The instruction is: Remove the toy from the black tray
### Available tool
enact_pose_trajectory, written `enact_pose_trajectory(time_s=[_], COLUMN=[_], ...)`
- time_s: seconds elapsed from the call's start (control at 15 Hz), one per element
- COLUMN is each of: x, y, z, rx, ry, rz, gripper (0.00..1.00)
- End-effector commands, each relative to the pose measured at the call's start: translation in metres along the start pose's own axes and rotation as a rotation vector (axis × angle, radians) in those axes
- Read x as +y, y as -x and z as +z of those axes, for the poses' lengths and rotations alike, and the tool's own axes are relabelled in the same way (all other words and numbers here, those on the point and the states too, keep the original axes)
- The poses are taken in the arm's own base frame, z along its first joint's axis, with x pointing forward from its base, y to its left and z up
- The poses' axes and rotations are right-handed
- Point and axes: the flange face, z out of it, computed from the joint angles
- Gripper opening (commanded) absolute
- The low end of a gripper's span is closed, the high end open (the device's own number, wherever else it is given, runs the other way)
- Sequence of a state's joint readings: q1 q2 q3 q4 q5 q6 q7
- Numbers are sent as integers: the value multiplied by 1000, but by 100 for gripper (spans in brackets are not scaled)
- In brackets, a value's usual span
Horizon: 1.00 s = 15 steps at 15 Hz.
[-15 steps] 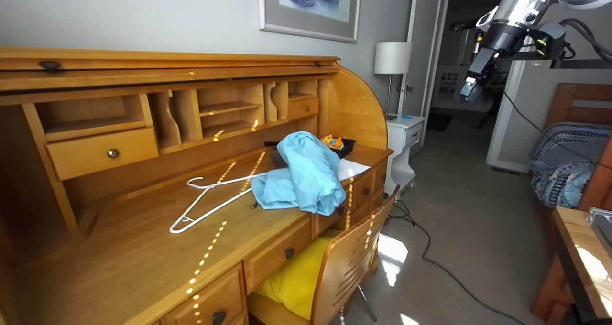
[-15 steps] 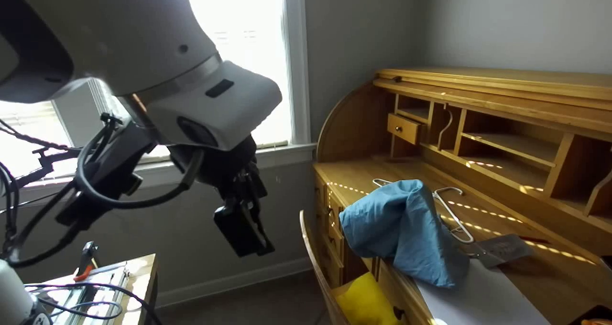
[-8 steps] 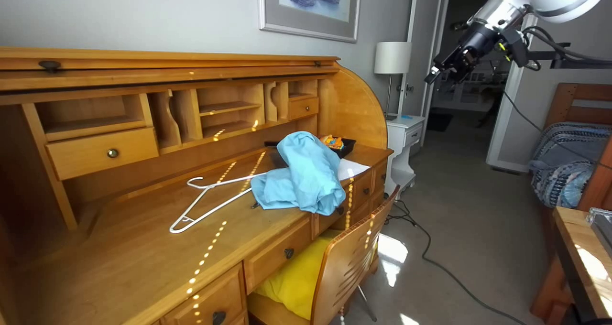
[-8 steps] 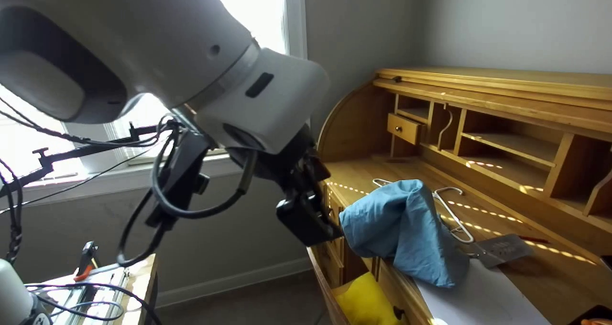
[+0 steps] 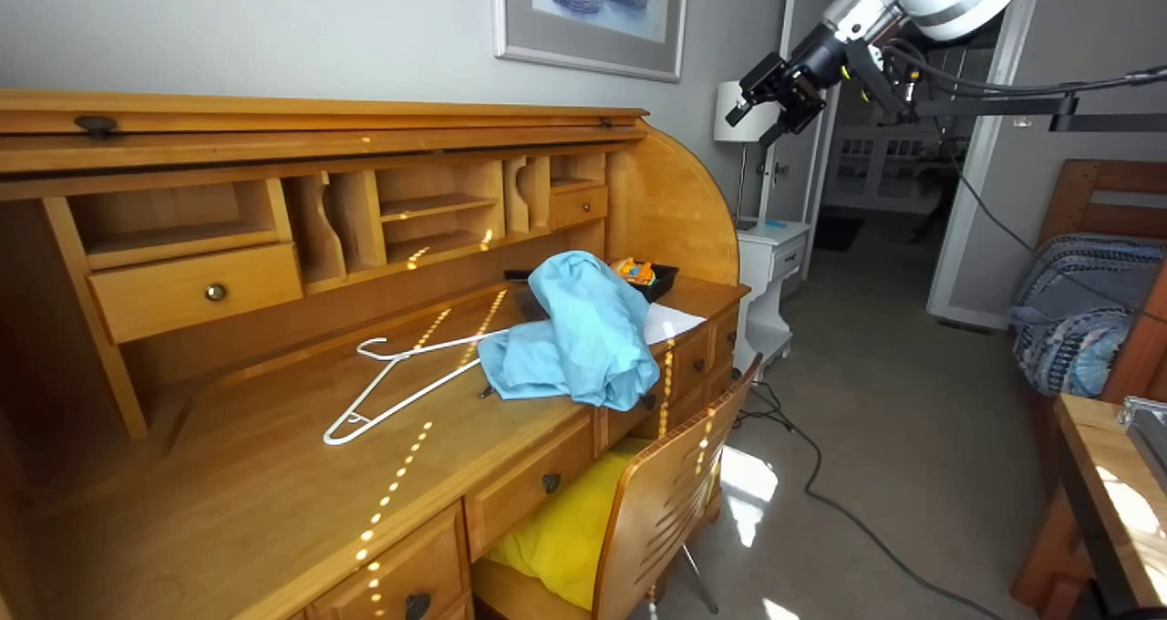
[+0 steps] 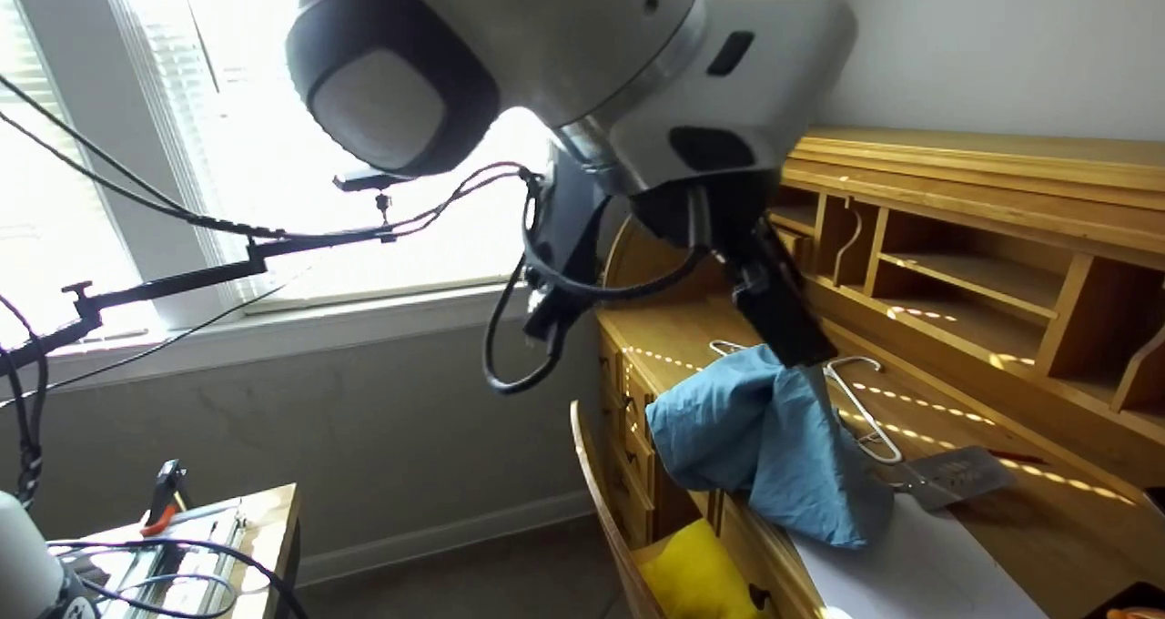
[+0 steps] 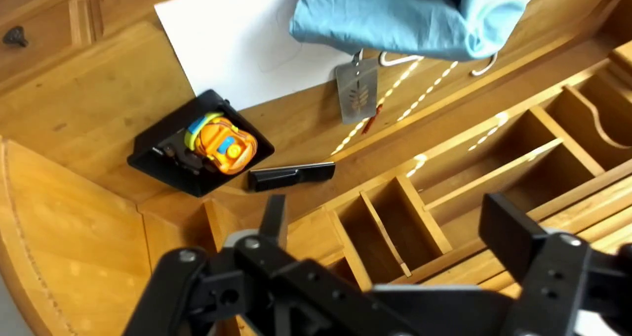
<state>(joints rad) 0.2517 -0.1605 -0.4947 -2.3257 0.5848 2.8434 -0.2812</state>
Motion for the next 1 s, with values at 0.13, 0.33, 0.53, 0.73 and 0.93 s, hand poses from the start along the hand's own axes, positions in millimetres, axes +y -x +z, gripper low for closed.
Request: enact_pose_trajectory(time_s=[0.13, 0.33, 0.53, 0.73, 0.93], x=[-1, -3, -4, 1, 6], y=[-34, -50, -51, -63, -79], z=[20, 34, 37, 49, 71], rx=[-26, -54, -55, -47, -89], ry=[28, 38, 40, 60, 72], rz=[21, 26, 27, 39, -20], gripper=[100, 100, 100, 100, 100])
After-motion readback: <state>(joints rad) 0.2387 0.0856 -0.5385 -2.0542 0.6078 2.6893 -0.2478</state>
